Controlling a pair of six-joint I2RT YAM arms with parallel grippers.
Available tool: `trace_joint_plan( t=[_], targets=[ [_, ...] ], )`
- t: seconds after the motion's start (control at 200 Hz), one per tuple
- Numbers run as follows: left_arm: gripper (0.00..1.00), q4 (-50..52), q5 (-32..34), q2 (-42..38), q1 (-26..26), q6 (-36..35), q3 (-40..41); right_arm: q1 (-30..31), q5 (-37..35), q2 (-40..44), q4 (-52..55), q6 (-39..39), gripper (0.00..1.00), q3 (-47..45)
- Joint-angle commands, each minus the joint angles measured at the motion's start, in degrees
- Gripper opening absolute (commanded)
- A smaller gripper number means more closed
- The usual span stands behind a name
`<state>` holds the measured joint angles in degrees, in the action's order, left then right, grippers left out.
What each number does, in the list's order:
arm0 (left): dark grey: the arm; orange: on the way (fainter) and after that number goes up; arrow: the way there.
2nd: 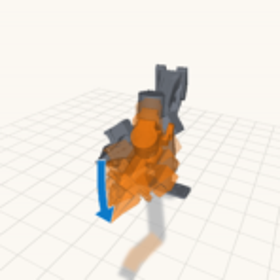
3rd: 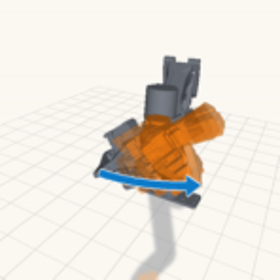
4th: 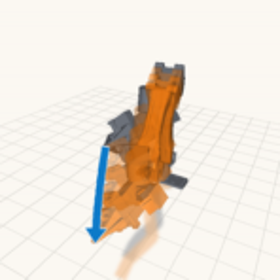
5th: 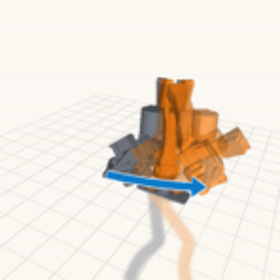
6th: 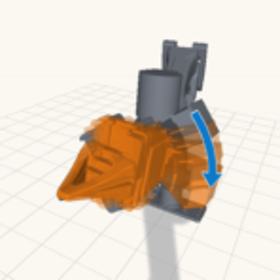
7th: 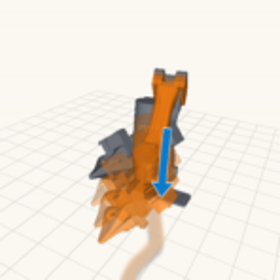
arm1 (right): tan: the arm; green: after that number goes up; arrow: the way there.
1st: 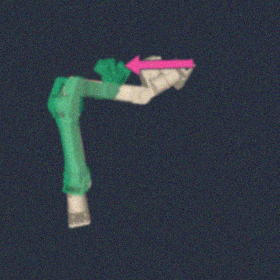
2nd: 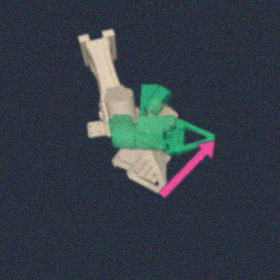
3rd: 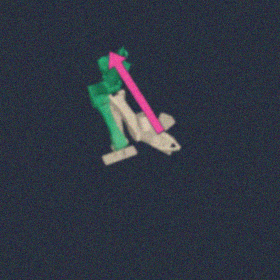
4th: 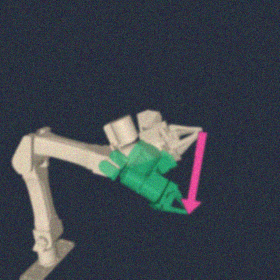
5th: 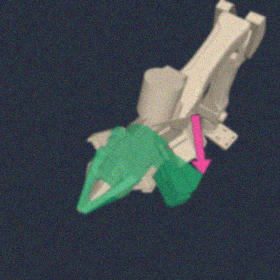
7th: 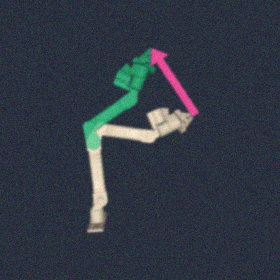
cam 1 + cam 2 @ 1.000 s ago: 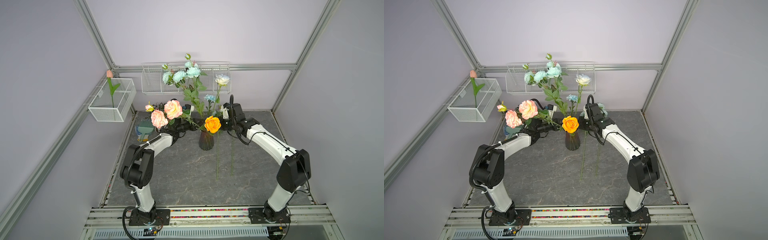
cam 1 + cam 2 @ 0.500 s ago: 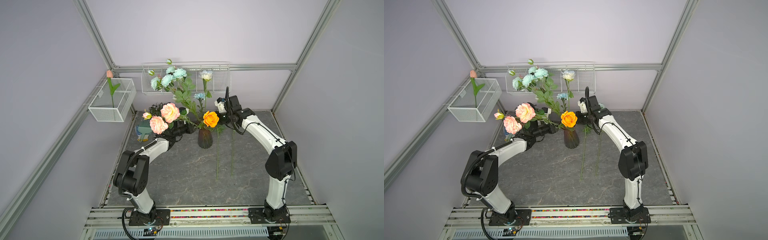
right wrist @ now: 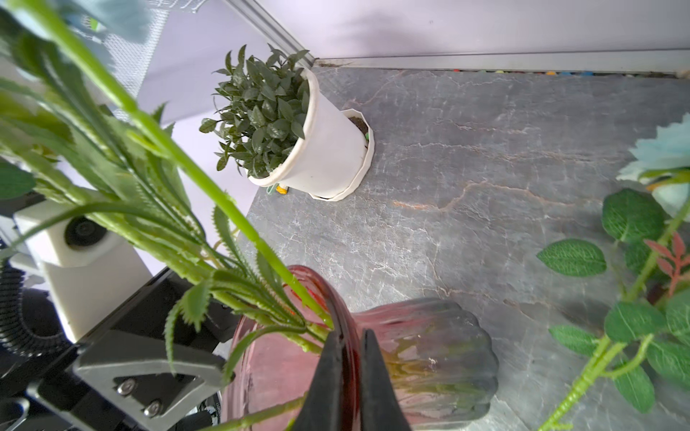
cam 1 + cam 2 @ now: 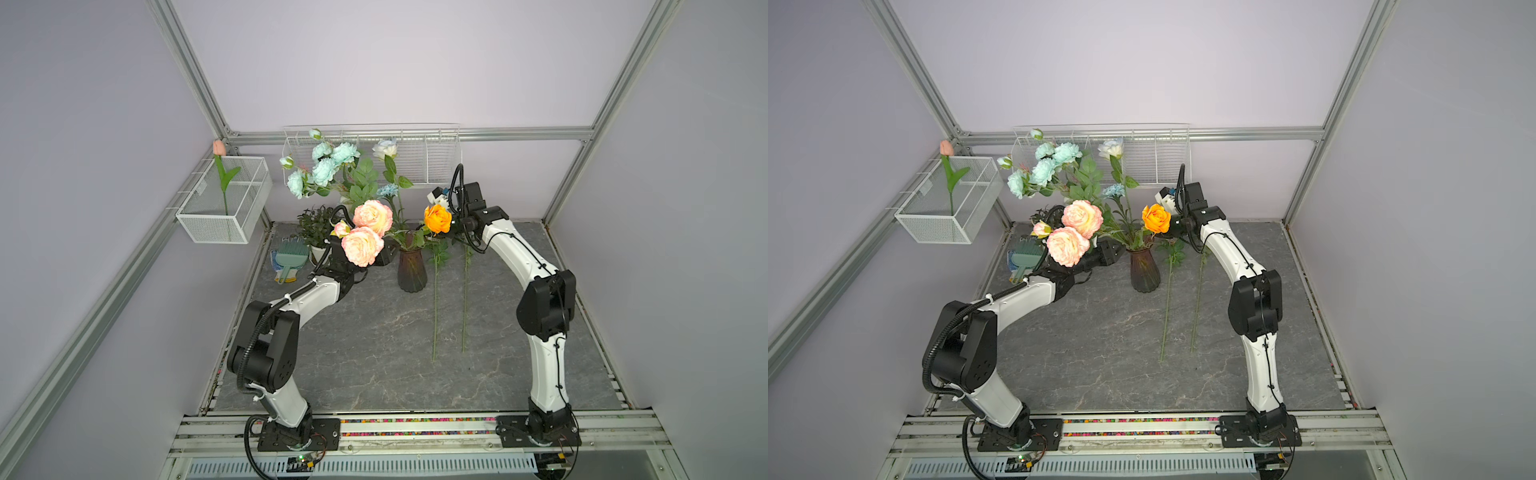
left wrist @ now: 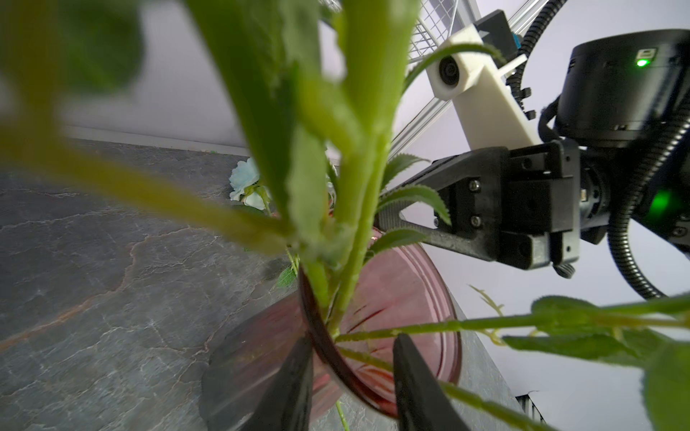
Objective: Pick out blue flowers from the vase
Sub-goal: Adjust the vase at the center of the board.
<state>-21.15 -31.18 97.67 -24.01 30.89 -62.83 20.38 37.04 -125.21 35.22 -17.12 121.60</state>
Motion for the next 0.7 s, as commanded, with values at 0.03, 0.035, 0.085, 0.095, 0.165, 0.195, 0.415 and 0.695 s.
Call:
trace_joint_plan(
  t=[0.03,0.035,0.085,0.095,0.165,0.195,0.415,0.695],
  targets=[
    [0.37,1.72,-5.12,0.11,-3.94,-0.92,-0.54,1.23,3.12,-1.34,0.07,0.21,0.07,-0.22],
    [0.37,1.72,-5.12,0.09,-3.98,-0.97,-0.54,1.24,3.04,-1.26,0.04,0.27,0.07,-0.35],
    [0.37,2.13,-5.03,0.06,-3.97,-1.23,-0.78,1.24,2.54,-0.34,-0.19,0.35,0.07,-1.73],
    [0.37,2.2,-5.03,0.03,-3.95,-1.25,-0.8,1.24,2.45,-0.11,-0.32,0.36,0.07,-2.01],
    [0.37,2.51,-4.94,0.07,-3.95,-1.45,-1.2,1.23,1.87,1.57,-1.3,0.37,0.07,-4.46],
    [0.37,2.71,-4.95,0.07,-3.98,-1.56,-1.32,1.24,1.49,2.24,-1.3,0.35,0.07,-5.17],
    [0.37,4.74,-4.25,0.34,-3.94,-3.41,-3.07,1.92,-0.41,8.6,-4.29,-1.02,0.07,-13.06],
    [0.37,6.73,-3.87,1.02,-3.25,-5.31,-5.2,4.1,-2.88,16.38,-7.51,-3.09,0.07,-22.04]
  ],
)
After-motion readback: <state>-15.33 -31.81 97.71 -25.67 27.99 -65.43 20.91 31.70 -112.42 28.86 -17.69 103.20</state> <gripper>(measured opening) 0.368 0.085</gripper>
